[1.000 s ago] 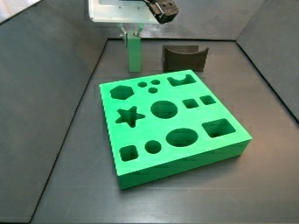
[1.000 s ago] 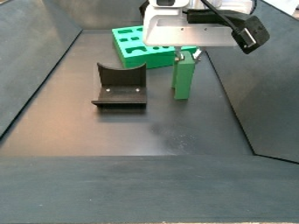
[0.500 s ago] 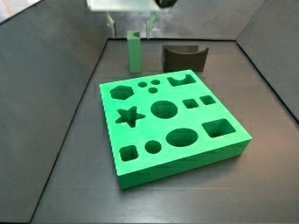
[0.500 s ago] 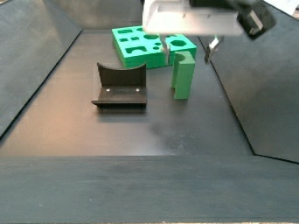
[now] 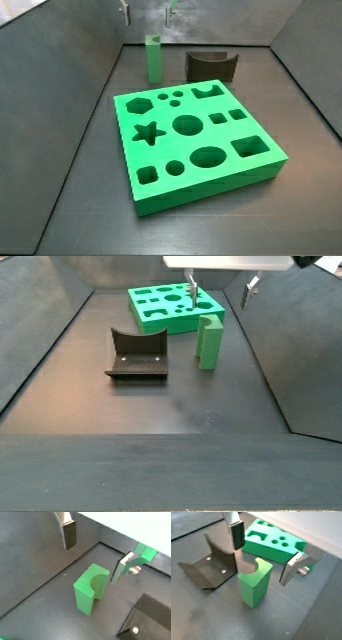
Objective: Pick up the arch object. Move up. Rotate the arch object. Move to above the board. Insert the arch object.
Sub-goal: Rotate the arch object.
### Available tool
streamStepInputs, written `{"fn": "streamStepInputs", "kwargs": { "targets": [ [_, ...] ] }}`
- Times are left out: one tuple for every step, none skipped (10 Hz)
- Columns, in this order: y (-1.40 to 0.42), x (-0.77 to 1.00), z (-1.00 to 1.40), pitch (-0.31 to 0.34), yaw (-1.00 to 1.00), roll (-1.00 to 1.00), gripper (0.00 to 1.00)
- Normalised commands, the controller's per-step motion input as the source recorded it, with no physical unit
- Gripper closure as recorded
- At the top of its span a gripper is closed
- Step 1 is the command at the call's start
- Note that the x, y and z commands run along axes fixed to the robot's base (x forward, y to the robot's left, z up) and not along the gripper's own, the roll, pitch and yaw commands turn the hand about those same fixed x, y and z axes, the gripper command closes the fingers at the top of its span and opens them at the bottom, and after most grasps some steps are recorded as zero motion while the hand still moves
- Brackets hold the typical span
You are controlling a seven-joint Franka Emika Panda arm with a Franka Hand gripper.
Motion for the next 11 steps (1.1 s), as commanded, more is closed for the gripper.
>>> {"fn": "streamStepInputs", "kwargs": {
  "targets": [
    [0.07, 0.02, -0.03, 0.004, -1.0, 0.0, 0.0],
    [0.06, 0.03, -0.02, 0.004, -1.0, 0.0, 0.0],
    [0.04, 0.03, -0.02, 0.005, -1.0, 0.0, 0.0],
    [0.03, 0.03, -0.02, 0.005, -1.0, 0.0, 0.0],
    [0.03, 0.03, -0.02, 0.005, -1.0, 0.0, 0.0],
    [0.03, 0.03, -0.02, 0.006, -1.0, 0.0, 0.0],
    [0.03, 0.03, -0.02, 0.006, -1.0, 0.0, 0.0],
    [0.03, 0.03, -0.02, 0.006, -1.0, 0.0, 0.0],
    [0.03, 0.03, -0.02, 0.007, -1.0, 0.0, 0.0],
    [0.02, 0.03, -0.02, 0.007, -1.0, 0.0, 0.0],
    [0.02, 0.03, -0.02, 0.008, -1.0, 0.0, 0.0]
  ]
}}
